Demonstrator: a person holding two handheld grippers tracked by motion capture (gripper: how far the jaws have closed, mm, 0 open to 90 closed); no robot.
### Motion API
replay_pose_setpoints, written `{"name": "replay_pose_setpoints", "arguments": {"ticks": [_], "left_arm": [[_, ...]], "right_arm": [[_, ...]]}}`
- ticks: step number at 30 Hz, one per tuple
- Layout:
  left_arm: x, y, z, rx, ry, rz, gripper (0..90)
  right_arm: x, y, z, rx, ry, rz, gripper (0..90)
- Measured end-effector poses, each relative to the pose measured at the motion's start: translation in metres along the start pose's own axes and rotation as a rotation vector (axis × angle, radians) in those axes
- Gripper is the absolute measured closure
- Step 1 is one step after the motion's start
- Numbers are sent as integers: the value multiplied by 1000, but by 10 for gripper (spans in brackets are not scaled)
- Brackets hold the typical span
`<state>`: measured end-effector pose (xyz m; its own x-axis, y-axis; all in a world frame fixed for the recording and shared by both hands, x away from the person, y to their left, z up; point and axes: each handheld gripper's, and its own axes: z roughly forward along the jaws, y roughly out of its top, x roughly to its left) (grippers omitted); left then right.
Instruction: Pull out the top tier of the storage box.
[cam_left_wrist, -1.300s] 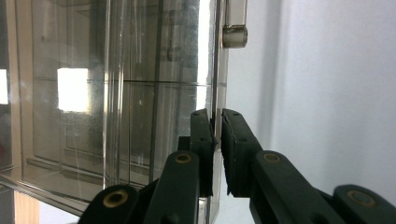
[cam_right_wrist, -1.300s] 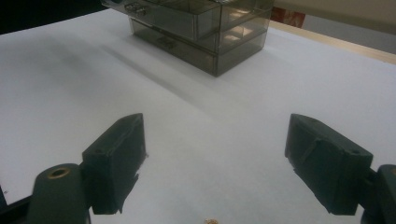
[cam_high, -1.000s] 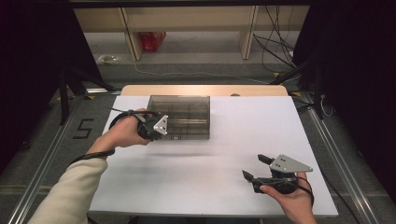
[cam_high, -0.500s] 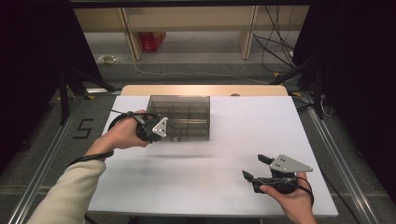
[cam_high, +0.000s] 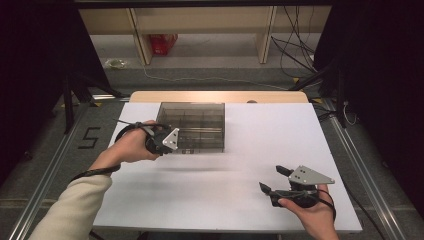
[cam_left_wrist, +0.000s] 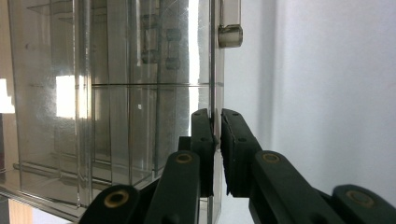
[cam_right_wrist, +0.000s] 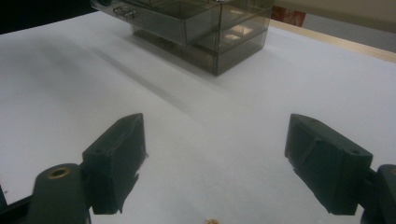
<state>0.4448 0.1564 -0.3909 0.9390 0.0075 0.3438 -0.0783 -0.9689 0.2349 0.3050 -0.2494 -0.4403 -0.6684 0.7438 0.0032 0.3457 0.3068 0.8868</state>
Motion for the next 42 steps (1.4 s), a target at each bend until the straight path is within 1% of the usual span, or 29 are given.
{"name": "replay_pose_setpoints", "arguments": {"ticks": [3,5,10,16,19,21,23,25,32,38,42], "left_arm": [[-2,0,0,3,-2,-6,839],[-2,0,-1,3,-5,2,840],[-4,0,-1,5,-8,-2,840],[-6,0,-2,5,-3,10,841],[-7,0,-2,4,-9,5,841],[-8,-1,-2,3,-5,3,841],[-9,0,-2,8,-3,12,841],[-10,0,-2,8,-9,8,841],[-12,0,-3,12,-11,13,841],[-13,0,-3,13,-8,24,842],[-14,0,-3,11,-9,22,842]], "right_arm": [[0,0,0,0,0,0,213],[0,0,0,0,0,0,213],[0,0,0,0,0,-1,213],[0,0,0,0,0,-1,213],[0,0,0,1,0,-1,213],[0,0,0,0,0,-1,213],[0,0,0,0,1,0,213],[0,0,0,0,1,-2,213],[0,0,0,0,2,-3,213],[0,0,0,-1,1,-2,213],[0,0,0,0,2,-2,213]]}}
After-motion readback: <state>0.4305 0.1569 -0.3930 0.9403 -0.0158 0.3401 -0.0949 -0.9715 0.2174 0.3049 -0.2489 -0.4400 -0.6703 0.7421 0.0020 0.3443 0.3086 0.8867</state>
